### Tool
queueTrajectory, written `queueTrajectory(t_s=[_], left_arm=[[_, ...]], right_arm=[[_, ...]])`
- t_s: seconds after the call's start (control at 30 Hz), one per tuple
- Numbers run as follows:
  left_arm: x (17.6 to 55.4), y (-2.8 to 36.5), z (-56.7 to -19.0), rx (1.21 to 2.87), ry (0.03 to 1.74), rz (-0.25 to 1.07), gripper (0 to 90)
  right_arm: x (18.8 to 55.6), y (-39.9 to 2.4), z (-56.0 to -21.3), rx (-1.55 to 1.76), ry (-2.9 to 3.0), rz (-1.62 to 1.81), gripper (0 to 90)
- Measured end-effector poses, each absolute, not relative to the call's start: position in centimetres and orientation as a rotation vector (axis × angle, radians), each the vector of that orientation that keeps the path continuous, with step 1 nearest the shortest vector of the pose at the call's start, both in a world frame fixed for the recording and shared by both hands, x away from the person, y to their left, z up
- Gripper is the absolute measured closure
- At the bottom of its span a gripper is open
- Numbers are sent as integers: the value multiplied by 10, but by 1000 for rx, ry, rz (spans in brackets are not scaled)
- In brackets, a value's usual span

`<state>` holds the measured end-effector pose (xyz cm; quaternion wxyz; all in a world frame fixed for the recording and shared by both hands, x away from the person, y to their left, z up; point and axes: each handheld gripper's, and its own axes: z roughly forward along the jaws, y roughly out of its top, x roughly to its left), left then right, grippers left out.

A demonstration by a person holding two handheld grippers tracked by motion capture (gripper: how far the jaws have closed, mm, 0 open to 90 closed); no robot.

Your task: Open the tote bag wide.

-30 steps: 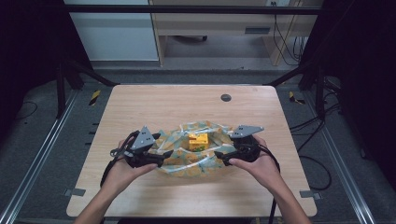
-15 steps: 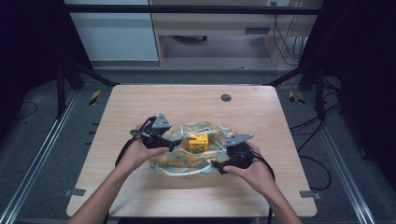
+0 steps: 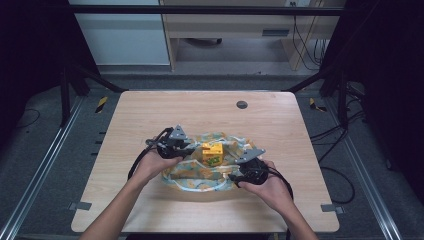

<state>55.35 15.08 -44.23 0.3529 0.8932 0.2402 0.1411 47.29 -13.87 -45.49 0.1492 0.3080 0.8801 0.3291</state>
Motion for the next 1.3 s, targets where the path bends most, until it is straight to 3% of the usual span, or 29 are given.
queueTrajectory(t_s=[0.13, 0.17, 0.27, 0.37, 1.3], left_arm=[[553, 154, -442, 2283, 643, 353, 839], [553, 154, -442, 2283, 643, 353, 843], [551, 160, -440, 2244, 664, 350, 847], [551, 166, -441, 2219, 689, 362, 848], [567, 185, -473, 2183, 809, 413, 888]], right_arm=[[471, -138, -457, 859, 2545, 906, 636], [471, -138, -457, 859, 2545, 906, 636], [470, -140, -460, 853, 2567, 894, 792], [469, -143, -462, 840, 2570, 910, 872], [466, -196, -490, 876, 2555, 956, 900]])
